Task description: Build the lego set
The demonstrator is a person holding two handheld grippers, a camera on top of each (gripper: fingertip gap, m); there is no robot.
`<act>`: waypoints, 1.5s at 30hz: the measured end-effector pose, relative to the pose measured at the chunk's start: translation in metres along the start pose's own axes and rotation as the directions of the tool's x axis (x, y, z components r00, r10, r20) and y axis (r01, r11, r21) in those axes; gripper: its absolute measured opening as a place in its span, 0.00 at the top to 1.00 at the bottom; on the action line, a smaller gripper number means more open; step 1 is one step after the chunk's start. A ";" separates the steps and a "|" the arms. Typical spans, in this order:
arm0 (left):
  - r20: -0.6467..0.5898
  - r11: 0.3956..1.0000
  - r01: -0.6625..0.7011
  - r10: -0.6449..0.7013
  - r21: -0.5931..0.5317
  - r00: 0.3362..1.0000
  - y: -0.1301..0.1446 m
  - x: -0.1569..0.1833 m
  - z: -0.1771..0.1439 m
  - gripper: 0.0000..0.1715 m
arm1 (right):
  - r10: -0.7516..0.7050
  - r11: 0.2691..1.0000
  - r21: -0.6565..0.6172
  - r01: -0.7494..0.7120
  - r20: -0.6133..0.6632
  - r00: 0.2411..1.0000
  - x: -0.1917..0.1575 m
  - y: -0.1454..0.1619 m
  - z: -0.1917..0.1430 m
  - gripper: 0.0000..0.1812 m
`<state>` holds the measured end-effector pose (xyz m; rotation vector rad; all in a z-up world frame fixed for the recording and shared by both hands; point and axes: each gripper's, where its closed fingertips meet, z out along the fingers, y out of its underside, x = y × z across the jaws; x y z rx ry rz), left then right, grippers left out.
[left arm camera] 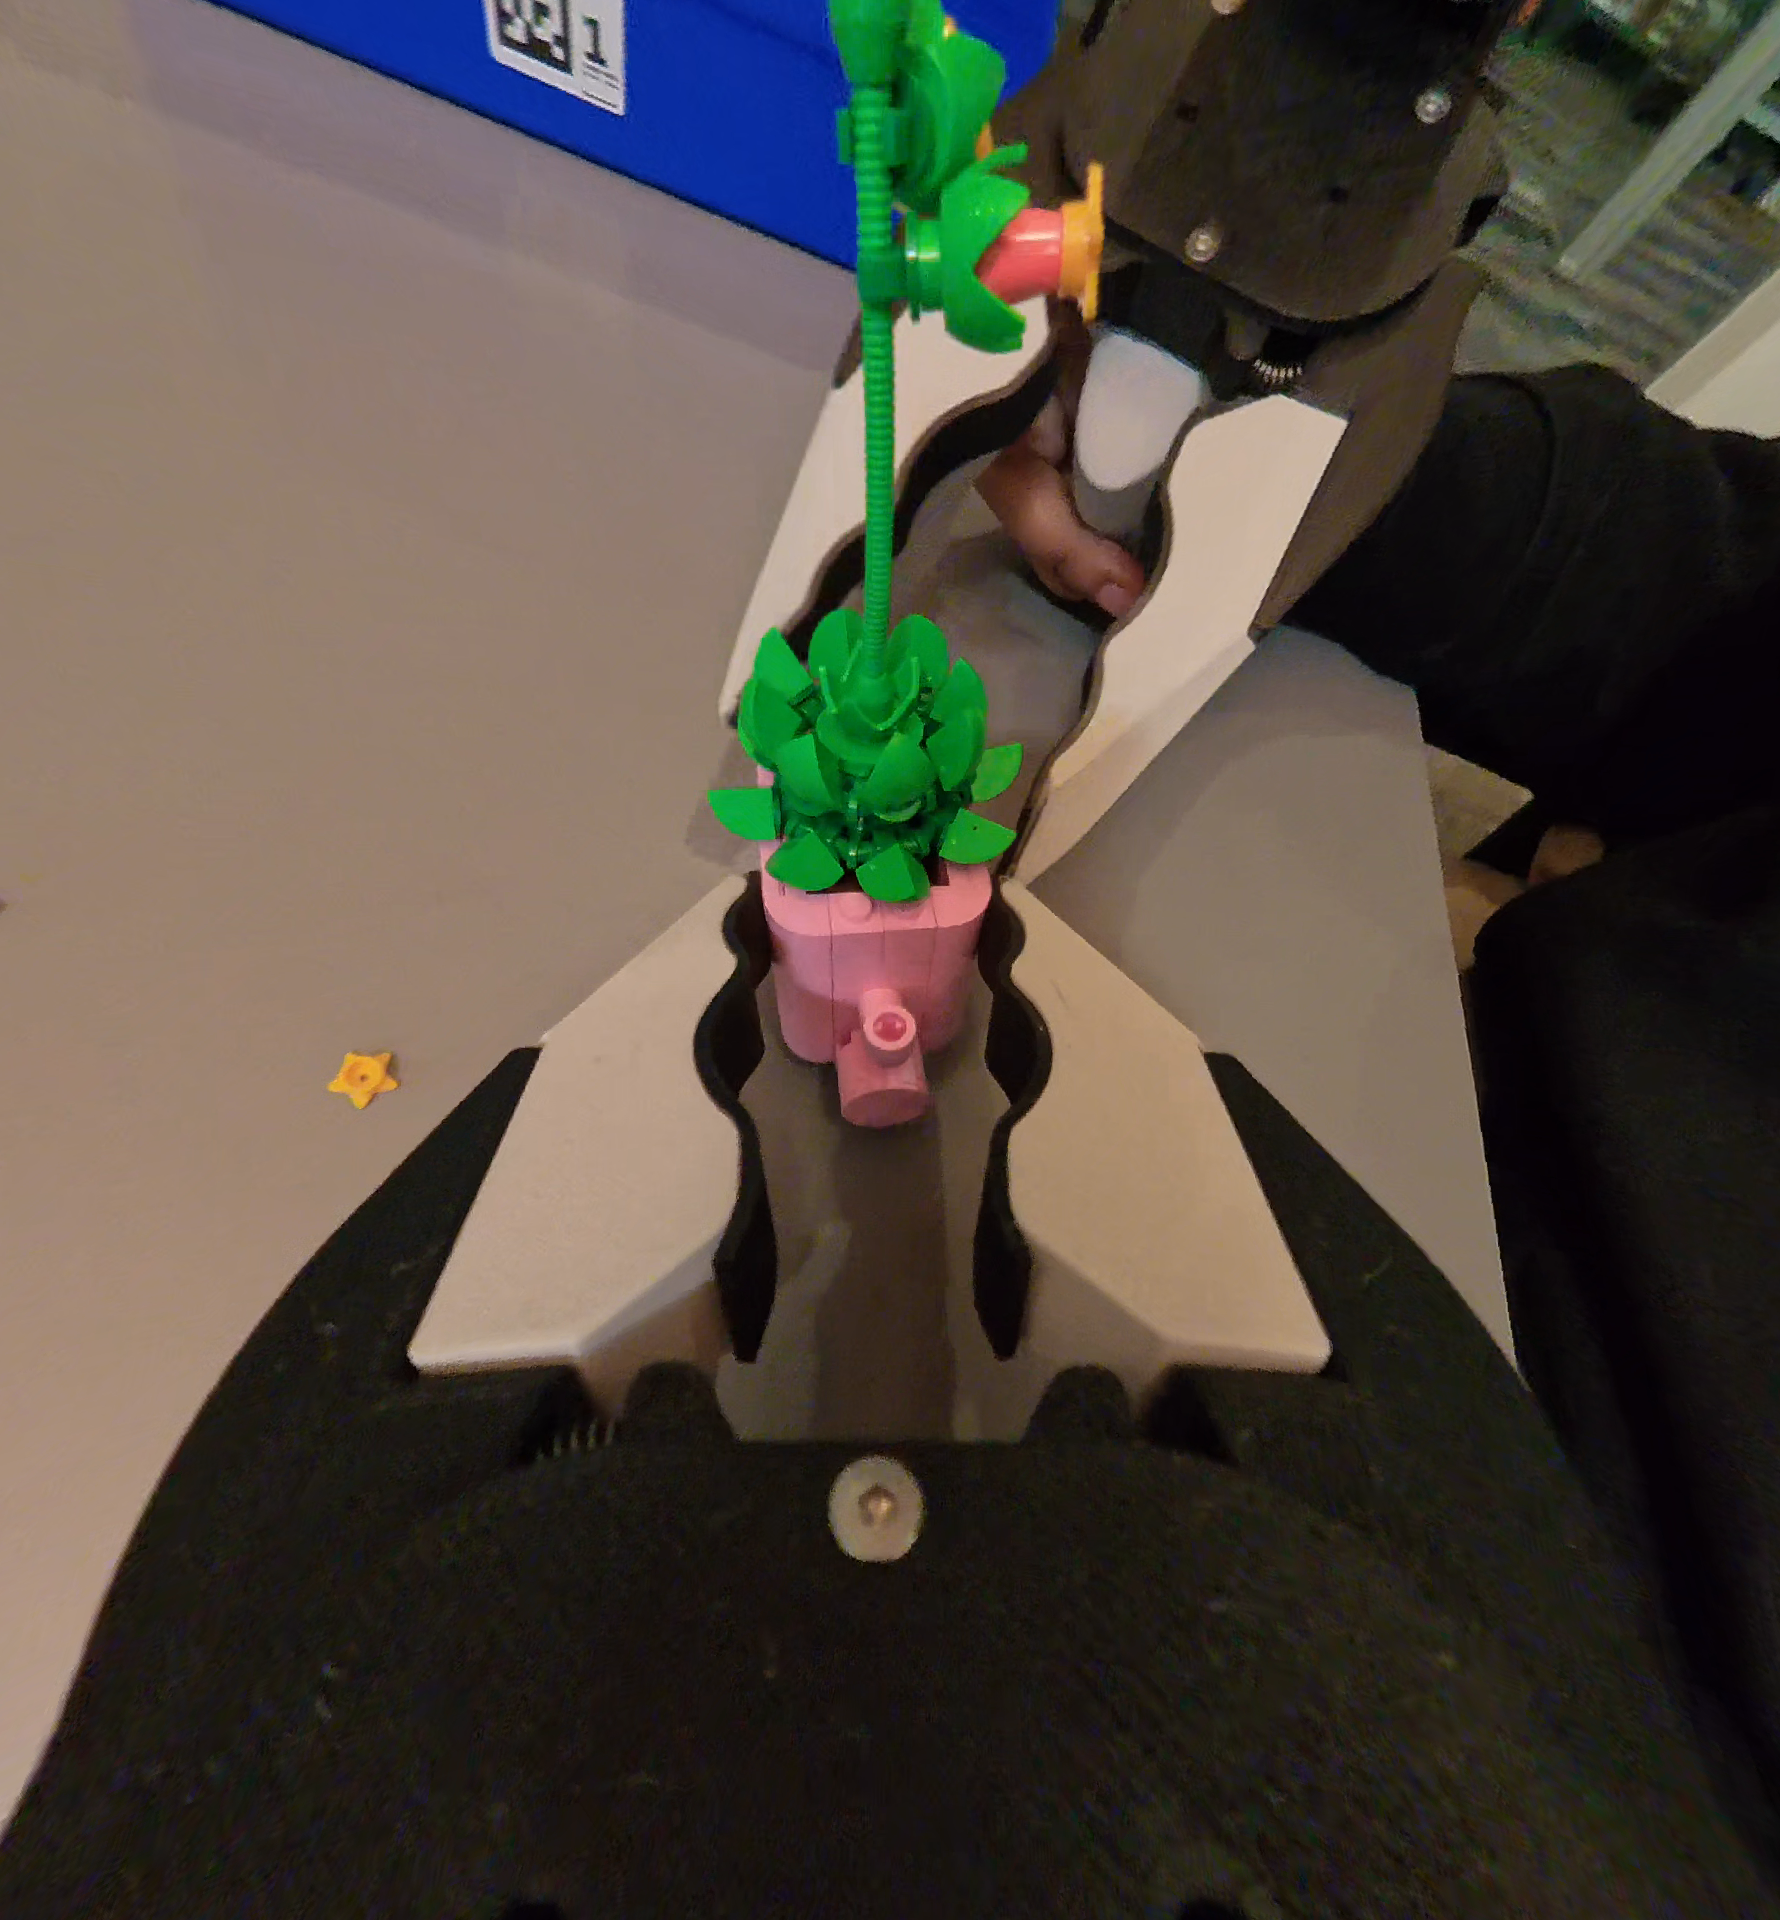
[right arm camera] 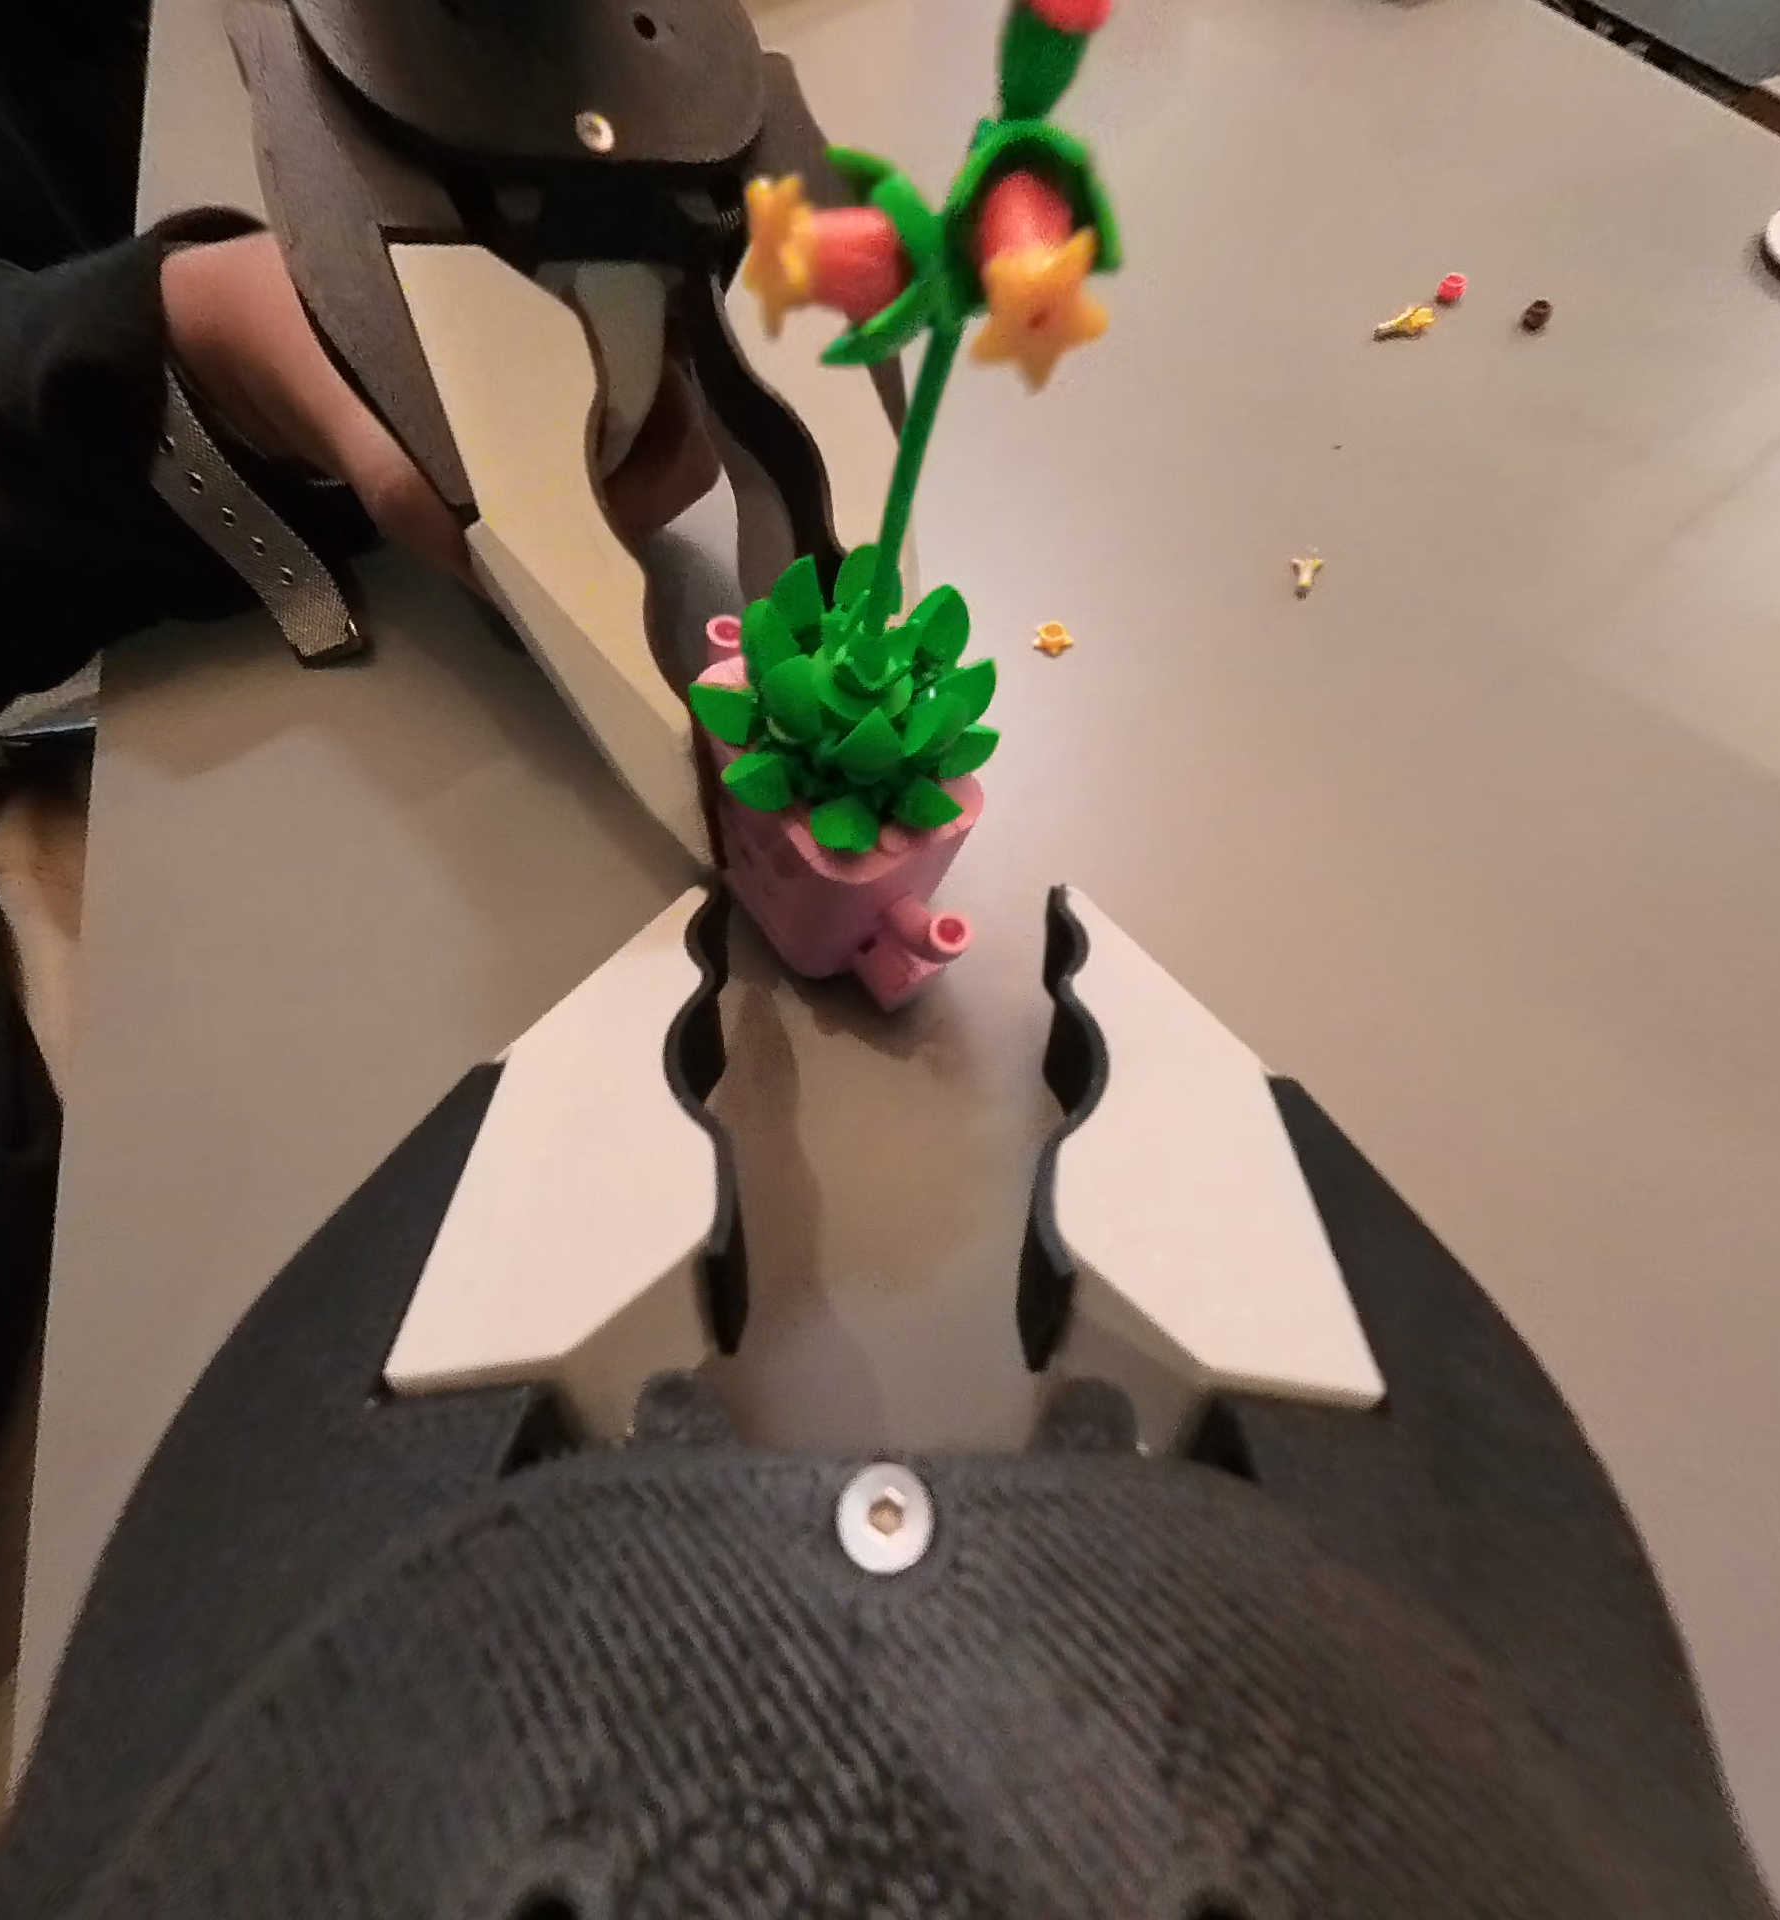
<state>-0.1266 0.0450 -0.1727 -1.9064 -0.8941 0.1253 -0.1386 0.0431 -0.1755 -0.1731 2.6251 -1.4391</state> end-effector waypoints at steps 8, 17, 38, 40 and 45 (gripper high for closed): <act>-0.011 0.998 -0.066 0.066 -0.020 0.998 0.002 0.008 0.002 0.77 | -0.050 0.999 -0.009 0.051 0.057 0.997 -0.012 0.001 0.001 0.79; 0.012 0.996 -0.085 0.085 -0.024 0.996 0.003 0.007 0.001 0.76 | -0.030 1.000 0.003 0.030 0.096 0.995 -0.015 0.001 -0.003 0.82; 0.036 0.991 -0.132 0.133 -0.023 0.991 0.007 0.003 -0.010 0.73 | -0.018 1.000 -0.022 0.021 0.132 0.991 -0.019 0.005 -0.003 0.74; 0.031 0.991 -0.133 0.134 -0.020 0.991 0.007 0.004 -0.010 0.71 | -0.022 0.999 -0.036 0.027 0.133 0.991 -0.019 0.007 -0.002 0.73; 0.018 0.993 -0.120 0.121 -0.008 0.993 0.007 0.005 -0.013 0.69 | -0.002 0.996 -0.088 0.016 0.152 0.988 -0.022 0.015 0.001 0.70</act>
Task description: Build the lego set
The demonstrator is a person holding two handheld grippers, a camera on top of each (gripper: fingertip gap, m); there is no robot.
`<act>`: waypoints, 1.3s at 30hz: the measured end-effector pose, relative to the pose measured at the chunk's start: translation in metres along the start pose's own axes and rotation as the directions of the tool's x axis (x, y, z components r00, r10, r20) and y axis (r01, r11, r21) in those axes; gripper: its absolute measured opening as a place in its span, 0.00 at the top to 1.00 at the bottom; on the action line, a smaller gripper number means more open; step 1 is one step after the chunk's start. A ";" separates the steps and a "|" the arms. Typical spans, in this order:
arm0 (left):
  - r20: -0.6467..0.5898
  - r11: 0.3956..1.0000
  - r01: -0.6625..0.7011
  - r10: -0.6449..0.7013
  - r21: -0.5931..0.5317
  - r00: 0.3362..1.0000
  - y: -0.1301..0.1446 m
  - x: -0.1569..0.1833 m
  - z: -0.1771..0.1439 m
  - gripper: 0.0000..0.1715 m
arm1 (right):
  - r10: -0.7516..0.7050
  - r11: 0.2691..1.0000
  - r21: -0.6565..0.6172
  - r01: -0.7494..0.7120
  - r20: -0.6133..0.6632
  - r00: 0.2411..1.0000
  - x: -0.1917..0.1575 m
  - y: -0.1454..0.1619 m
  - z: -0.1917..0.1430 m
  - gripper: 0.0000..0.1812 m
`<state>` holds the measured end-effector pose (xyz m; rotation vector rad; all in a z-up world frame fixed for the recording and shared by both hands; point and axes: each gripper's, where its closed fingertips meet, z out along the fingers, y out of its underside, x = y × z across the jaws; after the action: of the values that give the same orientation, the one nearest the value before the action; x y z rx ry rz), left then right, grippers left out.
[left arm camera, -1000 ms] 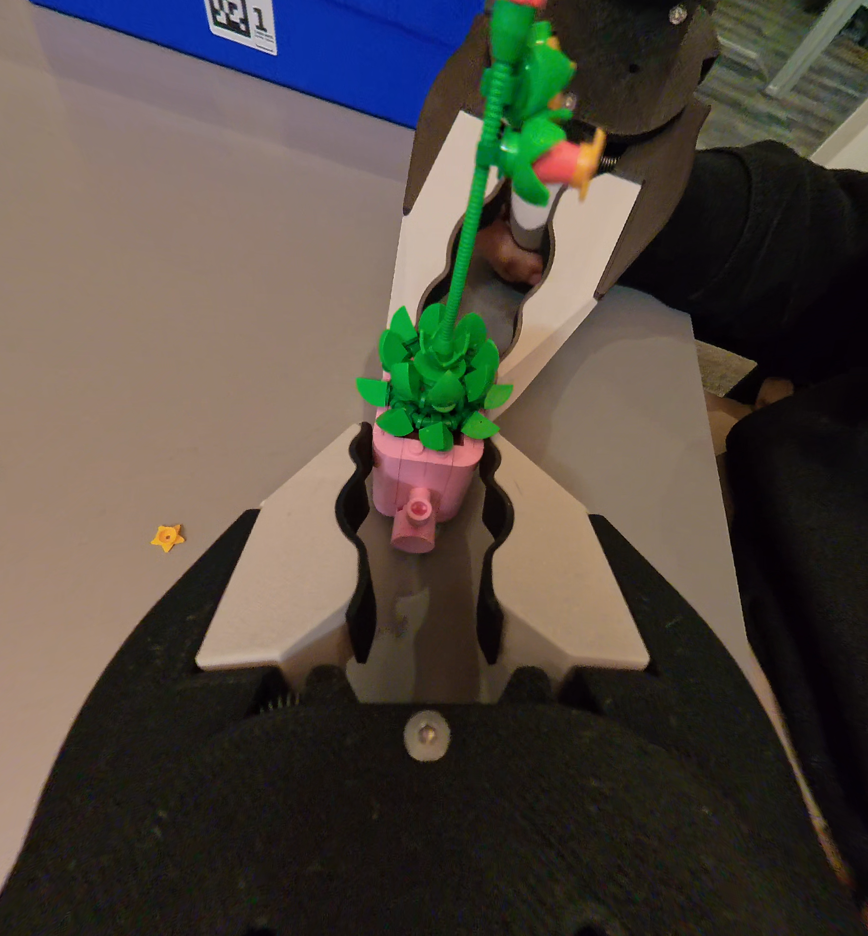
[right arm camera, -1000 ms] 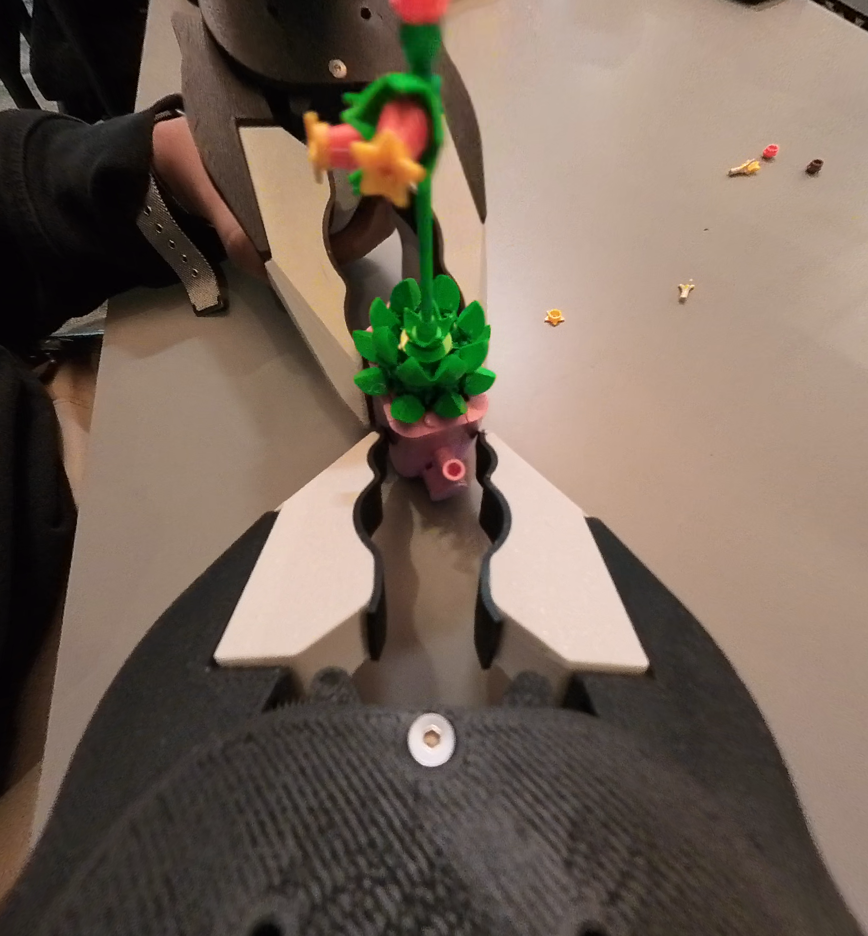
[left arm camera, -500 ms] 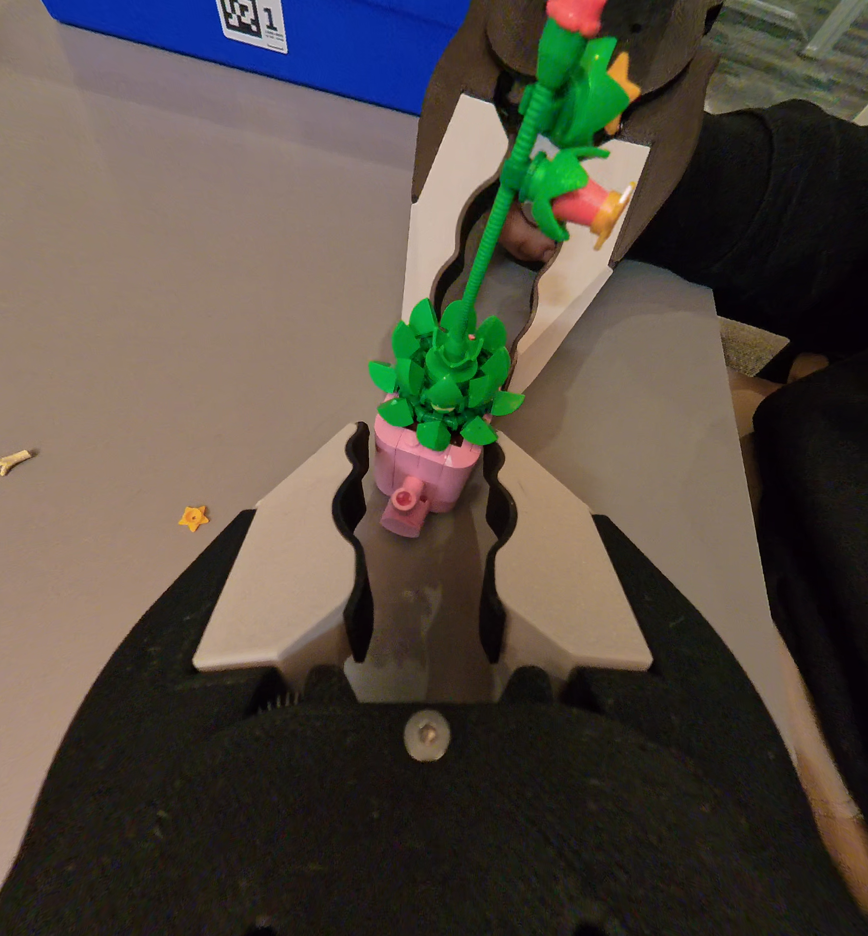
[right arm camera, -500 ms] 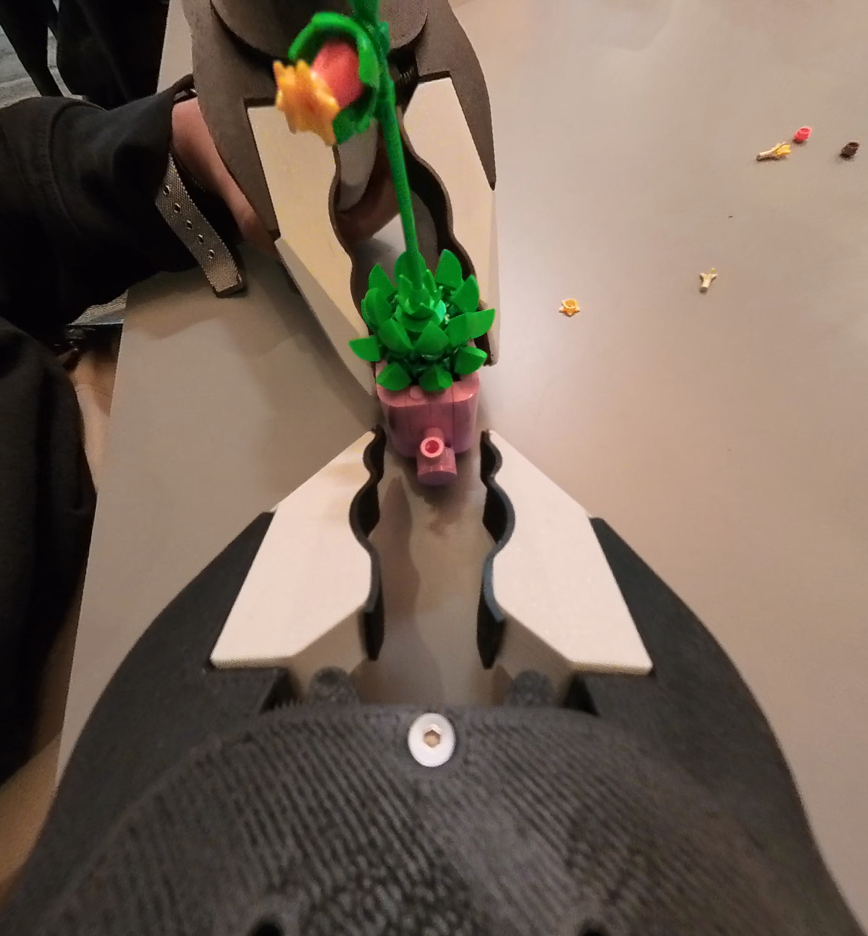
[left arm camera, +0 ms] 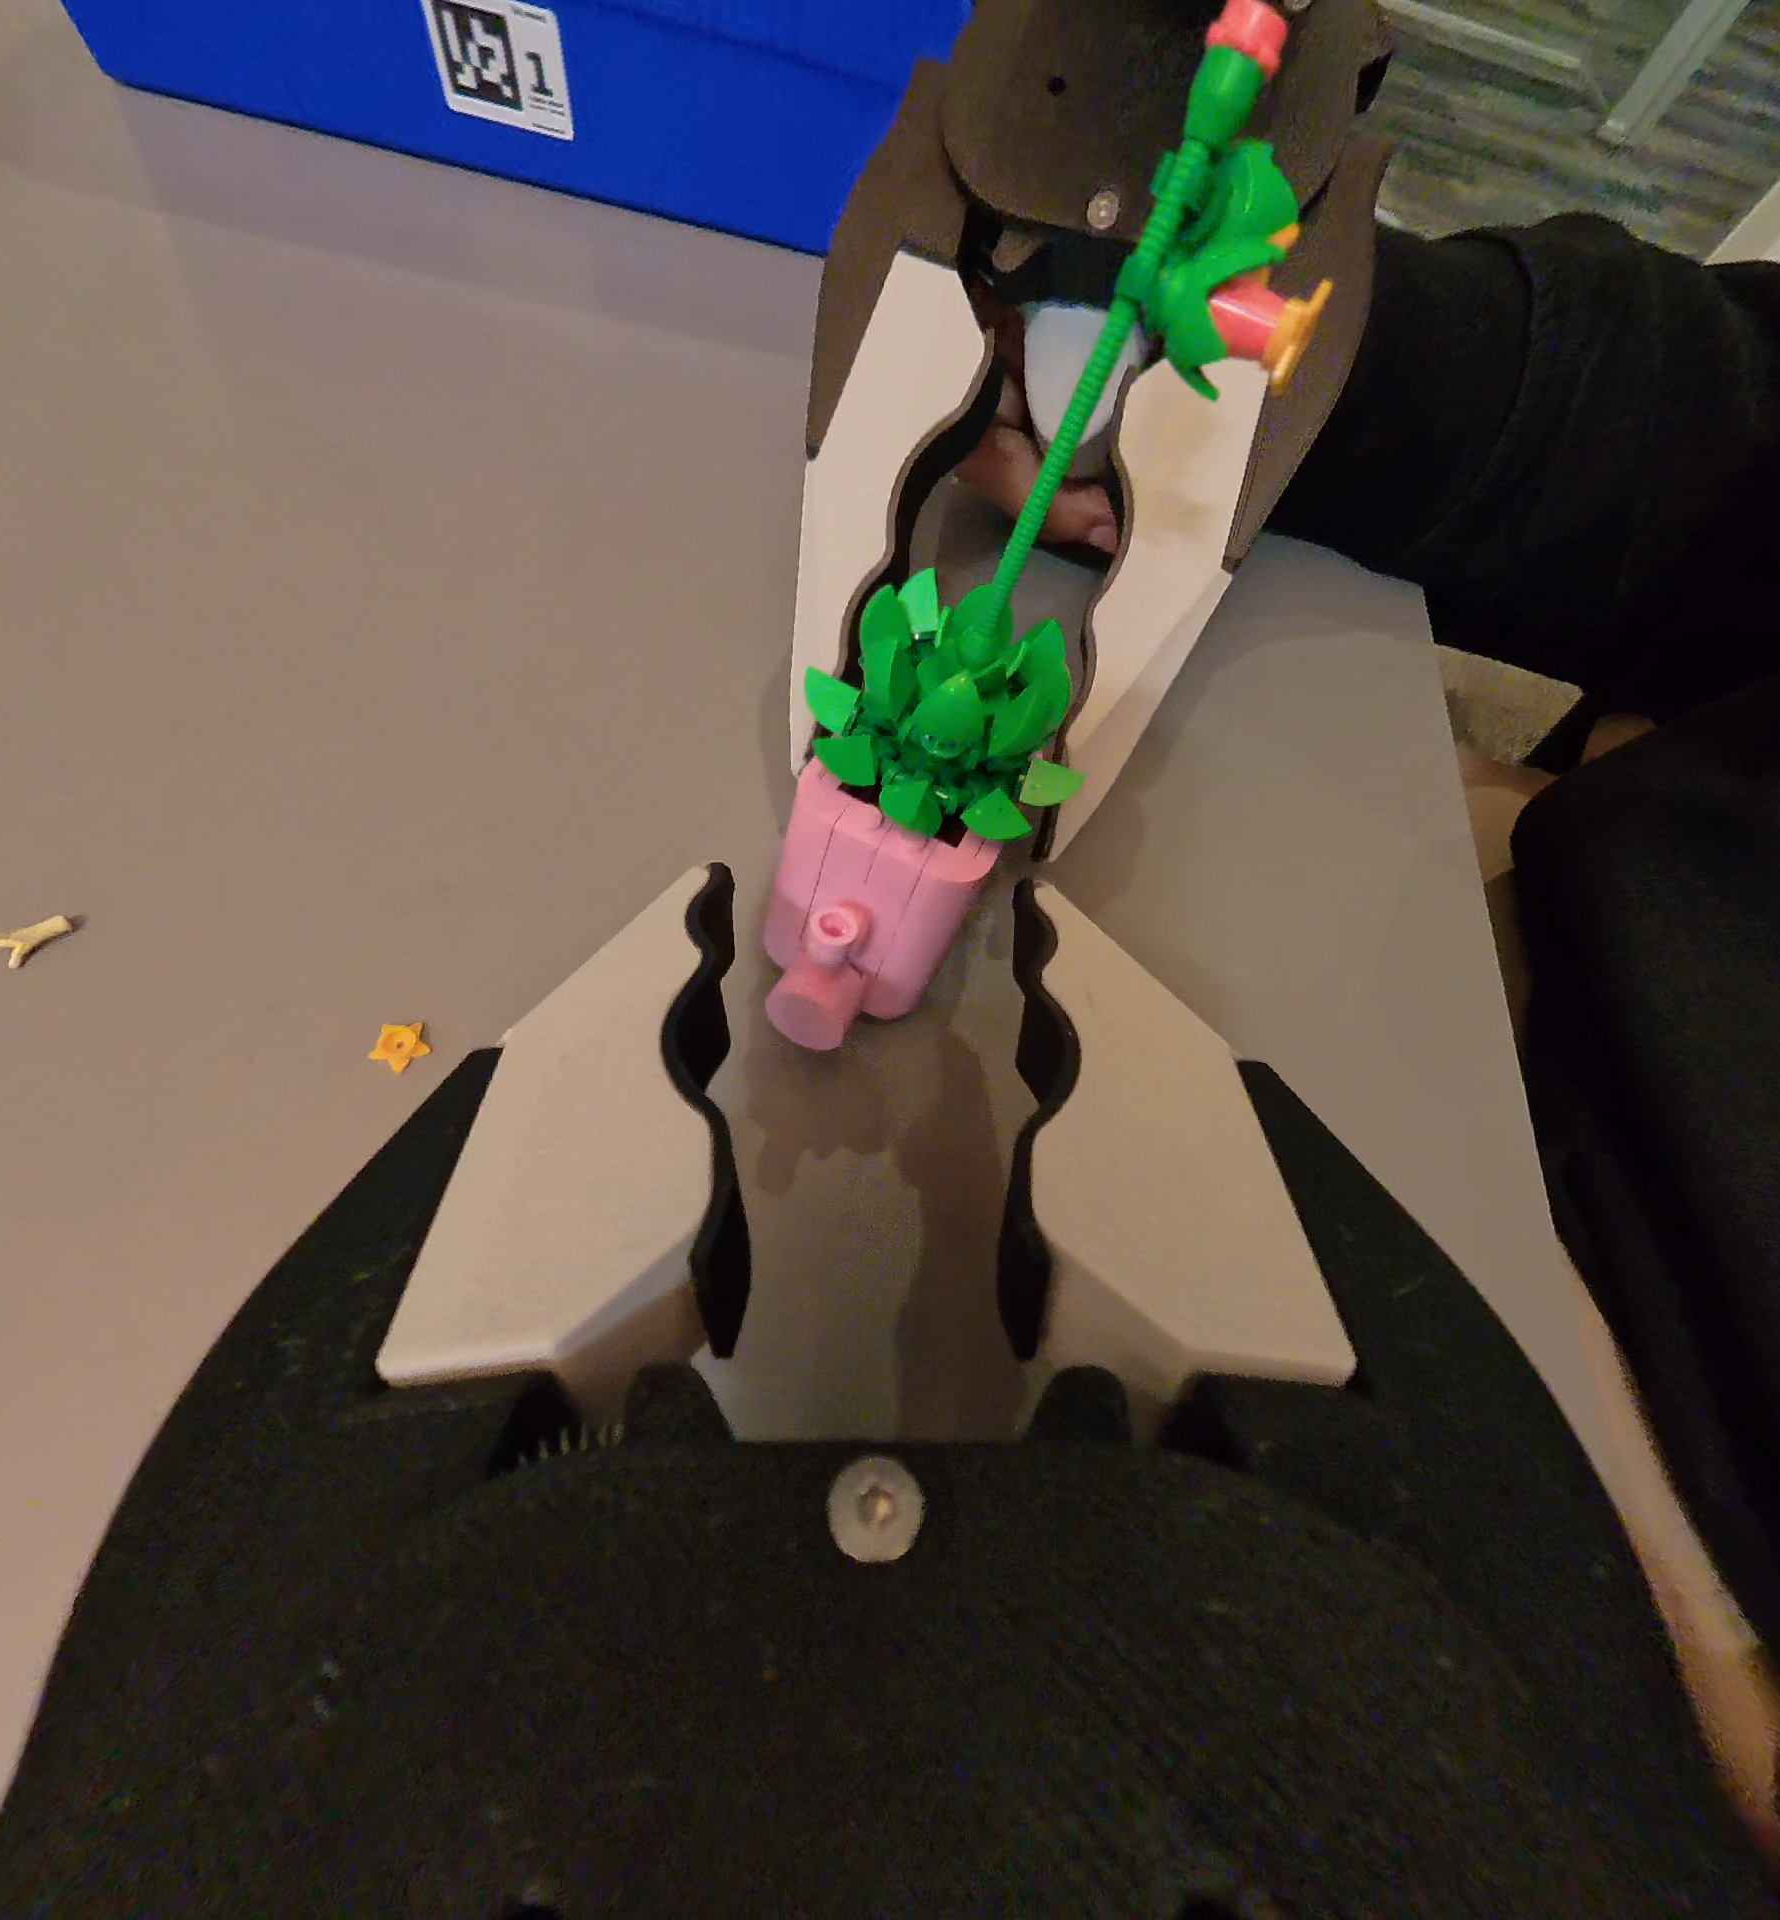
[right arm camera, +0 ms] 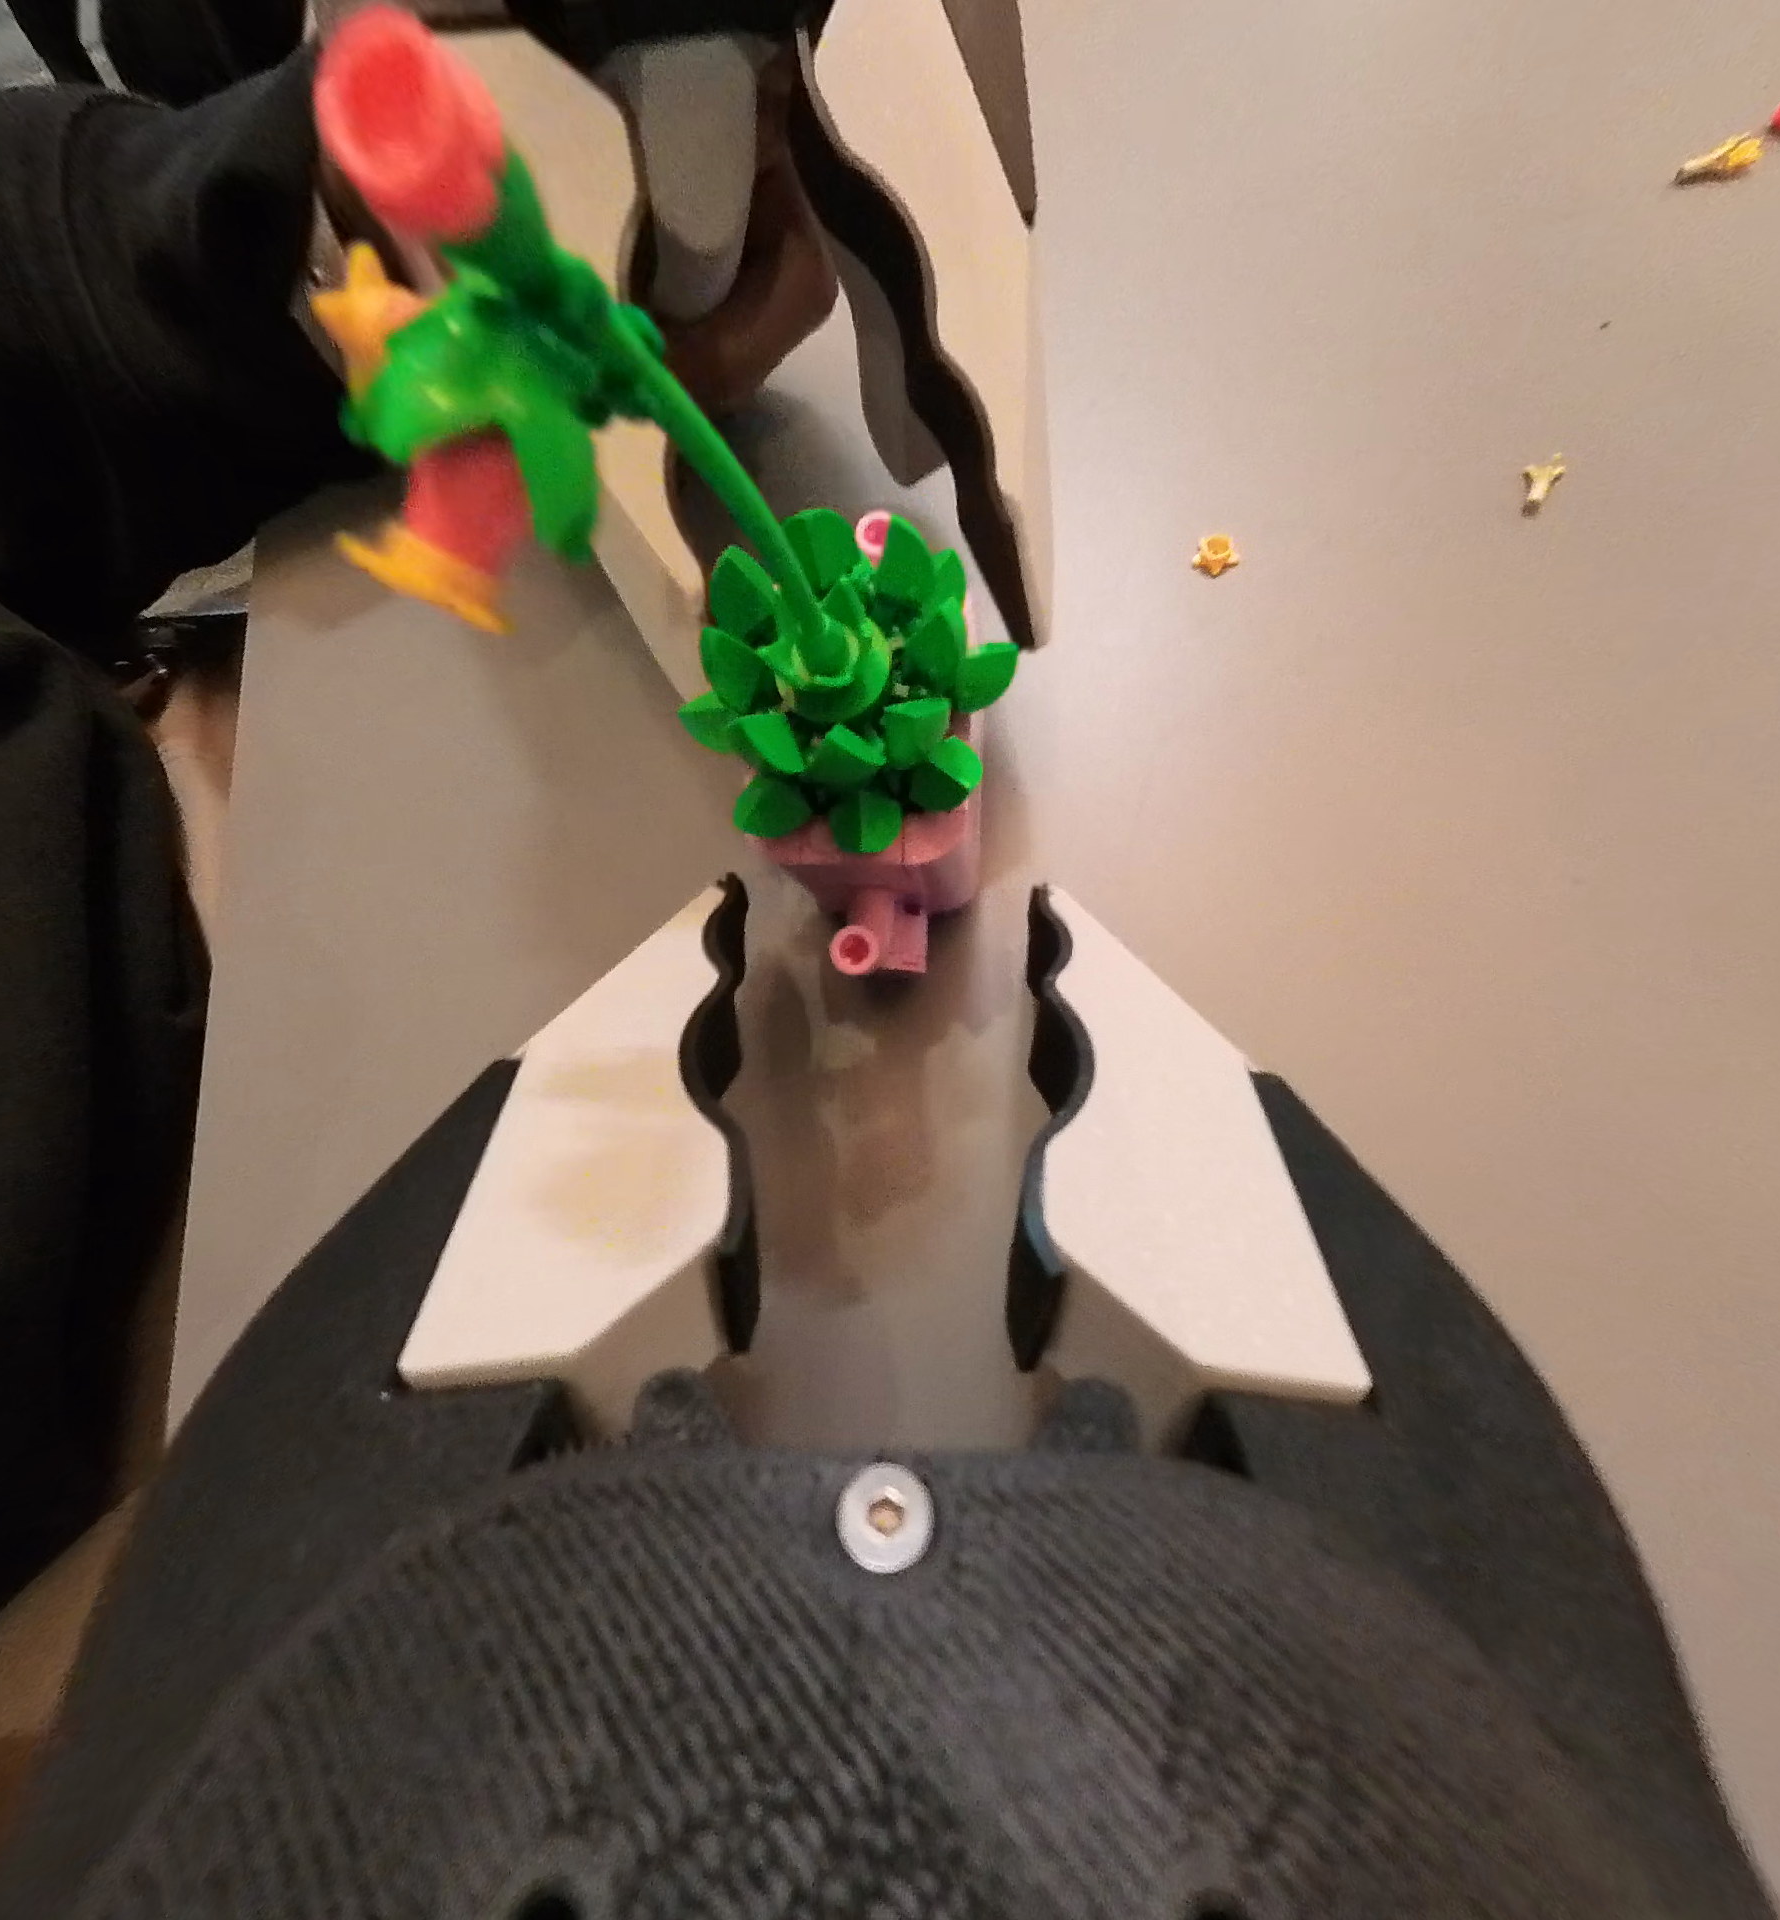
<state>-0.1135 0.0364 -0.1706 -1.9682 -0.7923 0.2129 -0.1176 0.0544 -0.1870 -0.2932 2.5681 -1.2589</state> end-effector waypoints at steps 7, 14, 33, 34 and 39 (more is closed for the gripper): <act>-0.008 0.999 0.027 -0.027 0.021 1.000 0.001 -0.002 -0.007 0.68 | 0.021 1.000 -0.013 -0.021 0.013 1.000 0.000 0.002 0.001 0.69; 0.011 1.000 0.029 -0.029 0.012 1.000 0.002 -0.006 -0.008 0.70 | 0.043 0.999 0.013 -0.044 0.047 0.998 -0.002 -0.001 -0.002 0.70; 0.013 0.987 0.148 -0.147 -0.059 0.989 0.012 -0.015 0.000 0.82 | 0.096 0.992 0.098 -0.079 -0.176 0.980 0.027 -0.021 0.006 0.78; 0.019 0.987 0.151 -0.150 -0.047 0.988 0.011 -0.016 -0.001 0.81 | 0.114 0.990 0.103 -0.097 -0.175 0.978 0.029 -0.021 0.005 0.78; 0.044 0.987 0.159 -0.159 -0.002 0.986 0.006 -0.021 -0.005 0.76 | 0.191 0.977 0.137 -0.165 -0.204 0.960 0.042 -0.019 -0.004 0.78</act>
<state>-0.1242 0.0178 -0.1766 -1.9001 -0.9745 0.1595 -0.1578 0.0338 -0.1754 0.1044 2.6093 -1.4369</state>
